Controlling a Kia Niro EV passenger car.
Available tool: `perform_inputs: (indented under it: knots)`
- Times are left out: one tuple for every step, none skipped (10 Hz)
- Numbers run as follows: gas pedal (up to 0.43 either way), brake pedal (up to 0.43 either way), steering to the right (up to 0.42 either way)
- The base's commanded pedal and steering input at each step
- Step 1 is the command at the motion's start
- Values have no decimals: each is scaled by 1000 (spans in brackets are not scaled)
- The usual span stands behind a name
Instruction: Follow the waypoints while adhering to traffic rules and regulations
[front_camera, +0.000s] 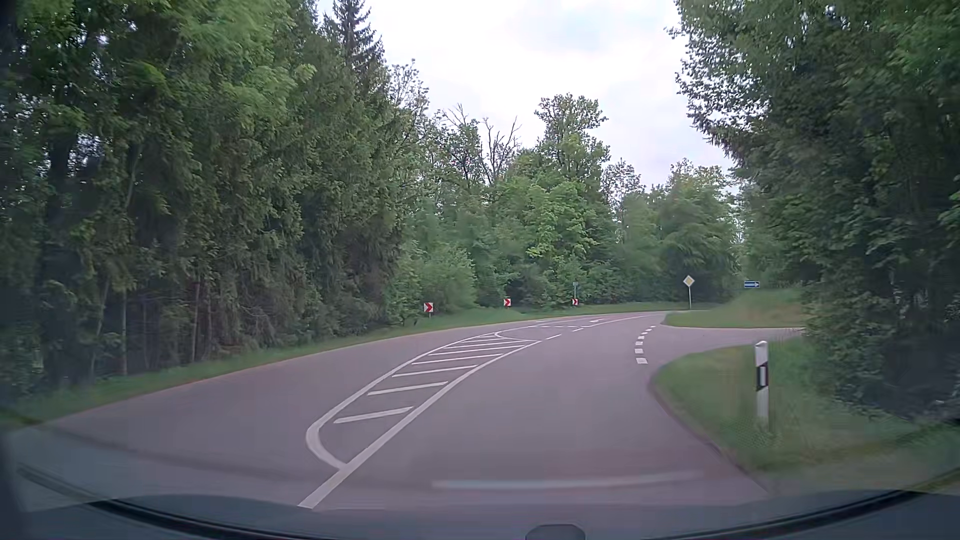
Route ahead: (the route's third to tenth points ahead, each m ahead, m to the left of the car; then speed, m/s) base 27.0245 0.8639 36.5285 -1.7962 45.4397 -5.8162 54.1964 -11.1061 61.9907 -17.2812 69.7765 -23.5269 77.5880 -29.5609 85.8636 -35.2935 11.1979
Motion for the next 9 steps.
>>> perform_inputs:
  knots:
    - [98,0,36]
    - [110,0,40]
    - [130,0,42]
    - [157,0,46]
    - [189,0,51]
    - [209,0,55]
    - [209,0,55]
    - [209,0,54]
    - [209,0,50]
